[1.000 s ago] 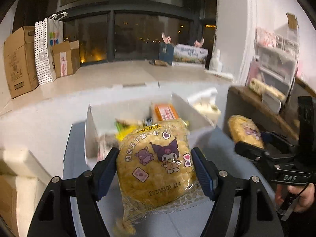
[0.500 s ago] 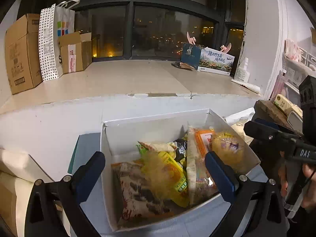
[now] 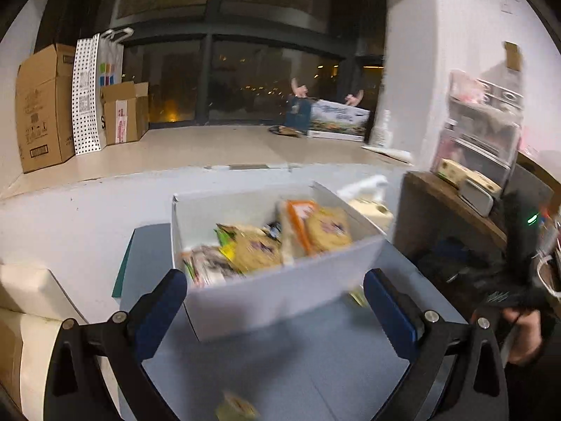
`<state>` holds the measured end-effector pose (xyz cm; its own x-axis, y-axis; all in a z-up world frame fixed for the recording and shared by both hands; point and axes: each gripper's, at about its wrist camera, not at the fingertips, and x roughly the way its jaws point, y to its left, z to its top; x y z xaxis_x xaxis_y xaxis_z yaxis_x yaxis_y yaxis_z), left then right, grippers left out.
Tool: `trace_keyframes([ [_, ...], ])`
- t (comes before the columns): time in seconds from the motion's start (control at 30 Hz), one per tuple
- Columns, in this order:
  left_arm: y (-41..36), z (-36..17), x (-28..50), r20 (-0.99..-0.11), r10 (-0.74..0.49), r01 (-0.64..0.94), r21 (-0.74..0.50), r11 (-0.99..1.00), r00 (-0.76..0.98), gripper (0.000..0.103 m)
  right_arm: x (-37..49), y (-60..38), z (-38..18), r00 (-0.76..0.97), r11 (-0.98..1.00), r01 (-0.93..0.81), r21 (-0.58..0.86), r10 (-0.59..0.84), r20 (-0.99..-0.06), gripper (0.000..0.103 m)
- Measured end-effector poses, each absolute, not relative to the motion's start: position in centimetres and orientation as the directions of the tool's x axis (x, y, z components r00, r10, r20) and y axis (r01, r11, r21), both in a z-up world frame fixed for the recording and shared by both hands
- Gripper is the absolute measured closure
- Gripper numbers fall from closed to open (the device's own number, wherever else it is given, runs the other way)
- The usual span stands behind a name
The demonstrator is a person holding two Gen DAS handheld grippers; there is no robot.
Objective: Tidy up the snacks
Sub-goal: 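Grasp the yellow jelly cup with the right gripper, then drop the jelly cup into the white box while the left drops its jelly cup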
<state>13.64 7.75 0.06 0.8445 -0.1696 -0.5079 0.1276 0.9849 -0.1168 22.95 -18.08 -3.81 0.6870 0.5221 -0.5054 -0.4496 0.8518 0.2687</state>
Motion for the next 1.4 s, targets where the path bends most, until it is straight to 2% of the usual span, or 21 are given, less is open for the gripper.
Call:
trace_keyframes([
  [0.17,5.3,-2.4,8.5,-0.528,-0.211,0.179,-0.112,0.977,0.823,0.000,19.7,-19.3,-9.4,0.630,0.869,-0.408,0.281,0.491,-0.602,0.000],
  [0.3,4.5,-4.7,6.5,-0.566,-0.190,0.171,-0.088,0.981,0.802,0.000,20.5,-19.0,-12.2,0.579,0.878,-0.379,0.293,0.472,-0.664,0.000],
  [0.7,7.2,-10.4,5.4,-0.685,-0.130,0.079,-0.105,0.991,0.717,0.000,29.5,-14.6,-14.3,0.543,0.897,-0.331,0.294,0.435,-0.718,0.000],
  [0.77,7.6,-10.8,5.3,-0.692,-0.129,0.071,-0.112,0.991,0.710,0.000,30.2,-14.0,-14.8,0.520,0.893,-0.335,0.299,0.440,-0.732,0.009],
  [0.8,7.8,-11.1,5.3,-0.695,-0.128,0.066,-0.115,0.991,0.707,0.000,30.6,-13.6,-15.1,0.512,0.900,-0.330,0.286,0.425,-0.747,0.029],
  [0.83,7.9,-11.2,5.3,-0.698,-0.127,0.062,-0.117,0.991,0.705,0.000,30.9,-13.3,-15.4,0.506,0.911,-0.319,0.262,0.397,-0.766,0.056],
  [0.87,8.1,-11.3,5.3,-0.699,-0.127,0.060,-0.120,0.991,0.704,0.000,30.9,-13.3,-15.5,0.519,0.926,-0.302,0.227,0.359,-0.775,0.055],
  [0.97,8.5,-11.3,5.4,-0.696,-0.129,0.062,-0.121,0.991,0.706,0.000,30.6,-13.9,-15.4,0.502,0.907,-0.309,0.287,0.412,-0.760,0.055],
  [1.07,8.8,-11.5,6.1,-0.705,-0.136,0.066,-0.126,0.990,0.696,0.000,29.7,-14.7,-14.8,0.523,0.907,-0.319,0.276,0.411,-0.746,0.055],
  [1.4,9.9,-13.5,10.6,-0.772,-0.101,0.034,-0.102,0.994,0.627,0.000,21.3,-18.2,-11.0,0.547,0.841,-0.403,0.361,0.538,-0.642,0.055],
])
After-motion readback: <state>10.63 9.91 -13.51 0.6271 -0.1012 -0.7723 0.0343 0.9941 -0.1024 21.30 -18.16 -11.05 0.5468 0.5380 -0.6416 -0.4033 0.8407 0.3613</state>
